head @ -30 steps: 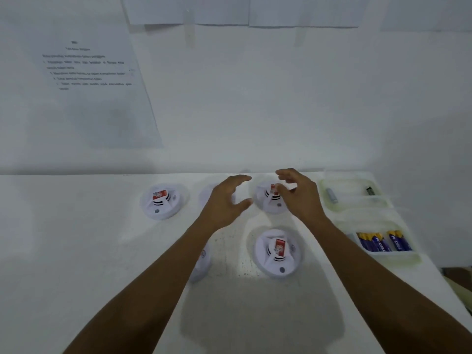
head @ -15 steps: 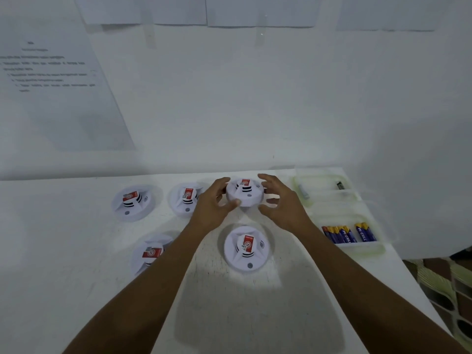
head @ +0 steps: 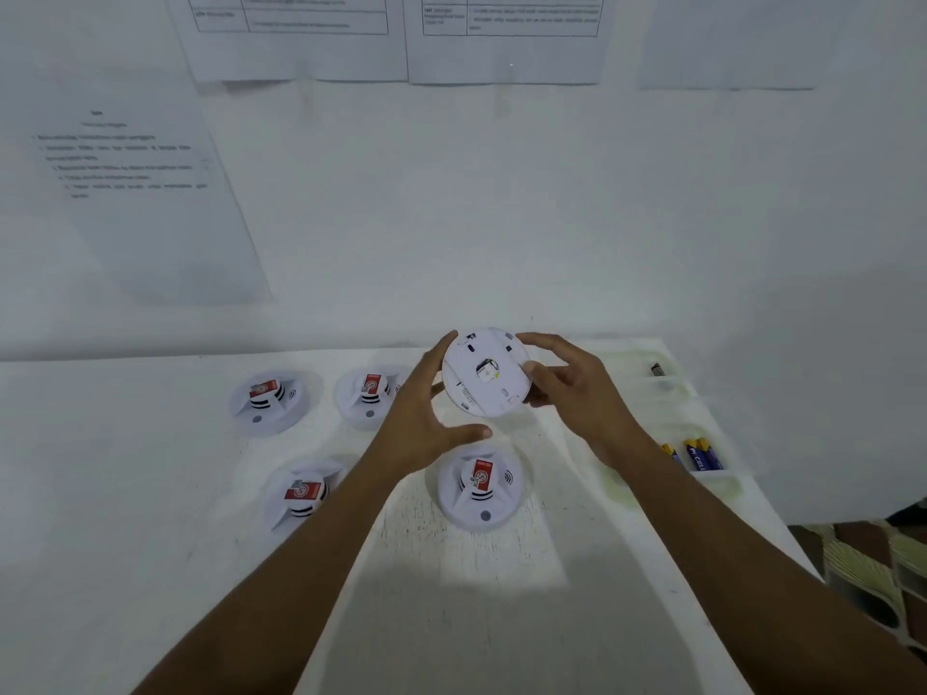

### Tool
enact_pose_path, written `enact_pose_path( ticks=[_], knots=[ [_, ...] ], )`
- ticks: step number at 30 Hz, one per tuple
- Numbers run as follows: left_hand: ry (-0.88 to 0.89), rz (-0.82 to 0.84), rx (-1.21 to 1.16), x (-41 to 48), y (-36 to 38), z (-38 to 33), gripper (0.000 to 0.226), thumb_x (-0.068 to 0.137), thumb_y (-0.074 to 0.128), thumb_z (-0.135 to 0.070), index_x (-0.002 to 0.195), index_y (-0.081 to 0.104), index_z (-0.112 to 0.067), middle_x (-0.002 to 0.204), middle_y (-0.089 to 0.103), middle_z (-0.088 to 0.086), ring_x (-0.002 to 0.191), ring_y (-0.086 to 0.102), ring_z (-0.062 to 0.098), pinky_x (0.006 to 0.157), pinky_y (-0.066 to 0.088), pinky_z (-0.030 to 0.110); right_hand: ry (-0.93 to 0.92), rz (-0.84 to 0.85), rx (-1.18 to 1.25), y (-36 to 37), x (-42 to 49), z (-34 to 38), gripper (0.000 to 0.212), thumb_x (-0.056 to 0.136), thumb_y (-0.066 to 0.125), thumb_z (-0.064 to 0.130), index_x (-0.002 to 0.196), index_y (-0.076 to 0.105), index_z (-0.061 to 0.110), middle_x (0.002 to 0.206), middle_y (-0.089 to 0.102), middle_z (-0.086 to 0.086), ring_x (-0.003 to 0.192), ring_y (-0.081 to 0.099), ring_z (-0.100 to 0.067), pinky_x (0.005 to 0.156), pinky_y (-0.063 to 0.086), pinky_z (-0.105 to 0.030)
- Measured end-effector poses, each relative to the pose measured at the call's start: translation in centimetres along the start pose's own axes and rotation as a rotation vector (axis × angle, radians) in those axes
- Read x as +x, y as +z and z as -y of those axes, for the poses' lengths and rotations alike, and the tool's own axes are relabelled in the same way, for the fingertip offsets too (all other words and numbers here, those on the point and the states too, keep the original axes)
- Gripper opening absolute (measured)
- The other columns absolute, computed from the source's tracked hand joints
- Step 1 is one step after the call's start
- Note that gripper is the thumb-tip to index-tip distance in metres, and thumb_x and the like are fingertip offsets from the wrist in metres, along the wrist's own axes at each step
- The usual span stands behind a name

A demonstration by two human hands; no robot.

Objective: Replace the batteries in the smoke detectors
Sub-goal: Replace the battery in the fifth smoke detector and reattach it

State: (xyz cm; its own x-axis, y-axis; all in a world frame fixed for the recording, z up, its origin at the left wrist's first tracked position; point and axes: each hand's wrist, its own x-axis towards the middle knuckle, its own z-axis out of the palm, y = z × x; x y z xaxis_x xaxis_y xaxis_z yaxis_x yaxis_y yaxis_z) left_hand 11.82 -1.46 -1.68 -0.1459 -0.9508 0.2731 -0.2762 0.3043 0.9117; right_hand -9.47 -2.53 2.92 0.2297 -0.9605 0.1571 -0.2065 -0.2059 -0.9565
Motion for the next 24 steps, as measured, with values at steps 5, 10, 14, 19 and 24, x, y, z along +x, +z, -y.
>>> enact_pose_path(
  ticks=[5, 10, 14, 19, 24],
  knots=[
    [0.051, 0.090, -0.023, 0.4, 0.4, -1.4, 0.107, 0.054, 0.091, -0.045, 0.142, 0.030, -0.033, 0.140, 0.047, -0.017, 0.132, 0.045, 0.009, 0.106, 0.043, 0.035, 0.034, -0.001, 0.050, 0.4, -1.5, 0.9, 0.028, 0.100, 0.054, 0.018, 0.121, 0.064, 0.032, 0.080, 0.072, -0.011, 0.068, 0.063, -0.015, 0.073, 0.057, -0.034],
    [0.084, 0.176, 0.028, 0.2, -0.3, -1.9, 0.117, 0.052, 0.090, -0.051, 0.146, 0.027, -0.022, 0.148, 0.041, -0.005, 0.136, 0.041, 0.017, 0.107, 0.043, 0.035, 0.025, -0.029, 0.030, 0.6, -2.6, 1.2, 0.028, 0.099, 0.055, 0.019, 0.120, 0.064, 0.035, 0.080, 0.073, -0.012, 0.068, 0.063, -0.016, 0.073, 0.058, -0.033],
    [0.072, 0.174, 0.070, 0.1, -0.8, -2.3, 0.110, 0.054, 0.093, -0.028, 0.145, 0.031, -0.018, 0.142, 0.046, -0.009, 0.131, 0.045, 0.012, 0.106, 0.045, 0.036, 0.024, -0.066, 0.036, 0.9, -3.1, 1.7, 0.028, 0.099, 0.056, 0.020, 0.121, 0.063, 0.035, 0.078, 0.073, -0.010, 0.068, 0.064, -0.012, 0.072, 0.058, -0.028],
    [0.123, 0.195, 0.099, -0.1, -1.5, -2.7, 0.109, 0.053, 0.093, -0.028, 0.143, 0.032, -0.021, 0.142, 0.046, -0.007, 0.132, 0.044, 0.018, 0.106, 0.045, 0.038, 0.007, -0.006, 0.046, 0.7, -3.8, 2.3, 0.027, 0.098, 0.058, 0.023, 0.123, 0.062, 0.031, 0.079, 0.075, -0.009, 0.070, 0.068, -0.018, 0.071, 0.058, -0.029],
    [0.144, 0.201, 0.106, -0.6, -1.7, -3.2, 0.093, 0.057, 0.088, -0.034, 0.136, 0.039, -0.028, 0.135, 0.051, -0.011, 0.128, 0.048, 0.019, 0.103, 0.047, 0.033, -0.060, -0.058, -0.069, 0.8, -4.0, 2.5, 0.026, 0.094, 0.064, 0.015, 0.116, 0.066, 0.027, 0.097, 0.076, 0.003, 0.080, 0.070, -0.007, 0.071, 0.054, -0.019]
  ],
)
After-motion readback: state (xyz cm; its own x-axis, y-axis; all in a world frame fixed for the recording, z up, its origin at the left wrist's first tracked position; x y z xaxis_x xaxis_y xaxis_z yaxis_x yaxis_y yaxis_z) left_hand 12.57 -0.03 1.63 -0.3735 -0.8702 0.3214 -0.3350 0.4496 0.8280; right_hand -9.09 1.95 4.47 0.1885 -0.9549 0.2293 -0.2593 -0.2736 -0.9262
